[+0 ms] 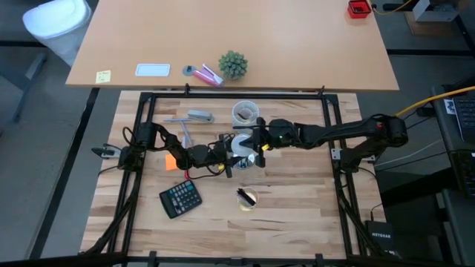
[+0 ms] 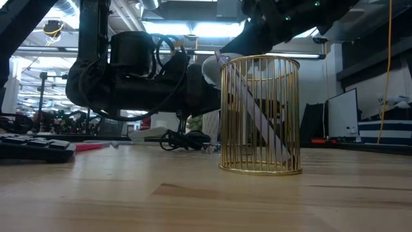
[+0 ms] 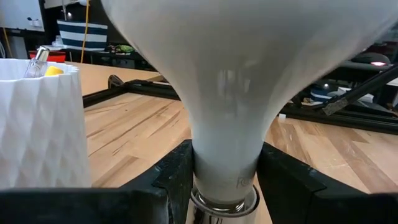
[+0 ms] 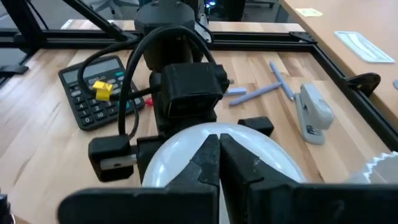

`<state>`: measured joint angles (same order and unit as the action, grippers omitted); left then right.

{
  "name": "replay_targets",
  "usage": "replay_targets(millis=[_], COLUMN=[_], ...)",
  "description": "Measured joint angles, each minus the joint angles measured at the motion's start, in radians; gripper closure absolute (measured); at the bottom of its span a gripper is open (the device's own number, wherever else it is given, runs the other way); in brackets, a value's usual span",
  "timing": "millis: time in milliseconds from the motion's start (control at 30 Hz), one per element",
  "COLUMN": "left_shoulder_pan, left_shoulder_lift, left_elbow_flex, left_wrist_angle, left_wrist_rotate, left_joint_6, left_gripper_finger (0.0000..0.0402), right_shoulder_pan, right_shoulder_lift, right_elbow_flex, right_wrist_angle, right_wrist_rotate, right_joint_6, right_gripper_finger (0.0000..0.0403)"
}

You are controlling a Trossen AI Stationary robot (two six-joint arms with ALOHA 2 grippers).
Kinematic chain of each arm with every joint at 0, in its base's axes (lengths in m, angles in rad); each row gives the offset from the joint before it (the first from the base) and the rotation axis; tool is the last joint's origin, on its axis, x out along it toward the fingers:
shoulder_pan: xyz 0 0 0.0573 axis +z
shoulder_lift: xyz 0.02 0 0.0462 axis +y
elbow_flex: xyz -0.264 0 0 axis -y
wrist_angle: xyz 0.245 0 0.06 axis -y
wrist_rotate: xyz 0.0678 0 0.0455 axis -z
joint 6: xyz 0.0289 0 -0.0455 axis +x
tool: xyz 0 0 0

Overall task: Screw lightbulb
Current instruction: Insert the lightbulb into the lamp

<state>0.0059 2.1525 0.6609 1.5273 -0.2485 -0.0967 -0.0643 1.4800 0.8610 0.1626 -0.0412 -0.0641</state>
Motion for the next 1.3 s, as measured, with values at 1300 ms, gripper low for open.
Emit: replay_targets(millis=[1300], left_shoulder_pan=[-0.010], left_shoulder_lift=[-0.001], left_elbow_flex=[0.001], left_wrist_angle=[0.014], left_wrist_rotate=[-0.053], left_joint_6=[0.086], left_gripper_finger=[0.0249], right_shoulder_pan=[0.026], right_shoulder_lift=[0.009], right_elbow_flex=[0.000], right_wrist_angle=[-0.040], right_wrist_rotate=[0.048], right_joint_6=[0.062], right_gripper_finger=[0.0398])
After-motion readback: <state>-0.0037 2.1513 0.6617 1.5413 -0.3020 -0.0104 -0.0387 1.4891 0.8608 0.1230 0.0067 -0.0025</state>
